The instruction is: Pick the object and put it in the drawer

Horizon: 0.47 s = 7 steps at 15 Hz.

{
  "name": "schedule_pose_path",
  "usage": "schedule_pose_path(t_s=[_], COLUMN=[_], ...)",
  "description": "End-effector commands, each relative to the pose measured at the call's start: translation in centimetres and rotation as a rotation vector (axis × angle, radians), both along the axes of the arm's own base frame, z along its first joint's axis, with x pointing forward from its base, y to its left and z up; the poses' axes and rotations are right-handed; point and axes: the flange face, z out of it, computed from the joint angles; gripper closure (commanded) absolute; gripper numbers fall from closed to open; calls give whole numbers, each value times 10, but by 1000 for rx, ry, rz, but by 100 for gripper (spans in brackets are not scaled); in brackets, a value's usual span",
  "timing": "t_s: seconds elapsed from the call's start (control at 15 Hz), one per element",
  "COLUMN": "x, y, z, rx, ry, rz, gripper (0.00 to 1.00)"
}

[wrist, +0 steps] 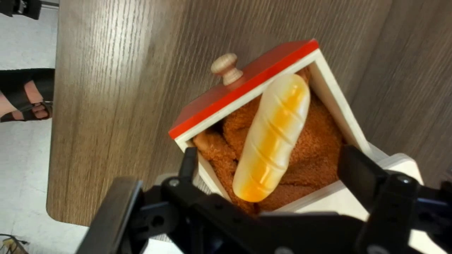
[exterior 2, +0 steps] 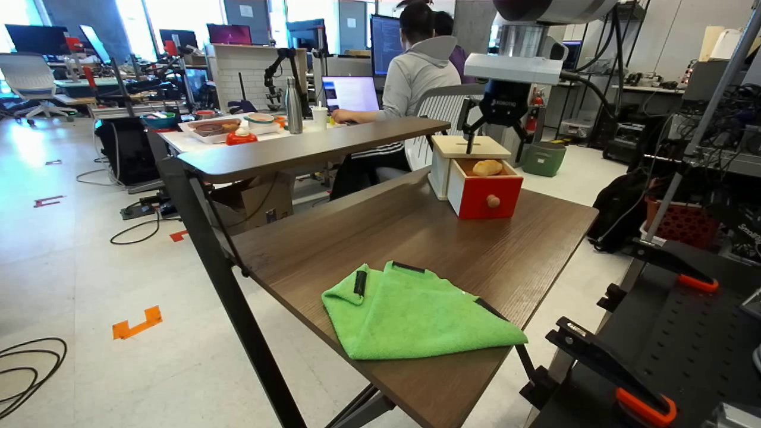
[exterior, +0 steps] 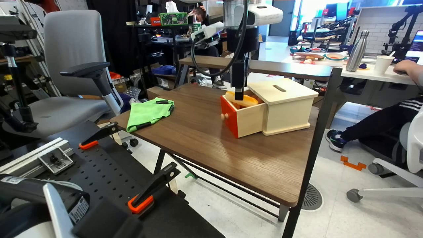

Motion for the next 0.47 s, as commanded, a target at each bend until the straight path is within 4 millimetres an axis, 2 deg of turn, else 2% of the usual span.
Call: schedule_pose_path(t_s=[0.0, 0.2, 0.27, 0.4], x=[-29, -53, -27, -41], y=[24, 44, 34, 43], z=[38, 67, 44, 61], rx=[38, 53, 46, 57], ry=[27, 22, 19, 11], rz=[105, 223, 155, 190], gripper=[0, 0, 0, 0])
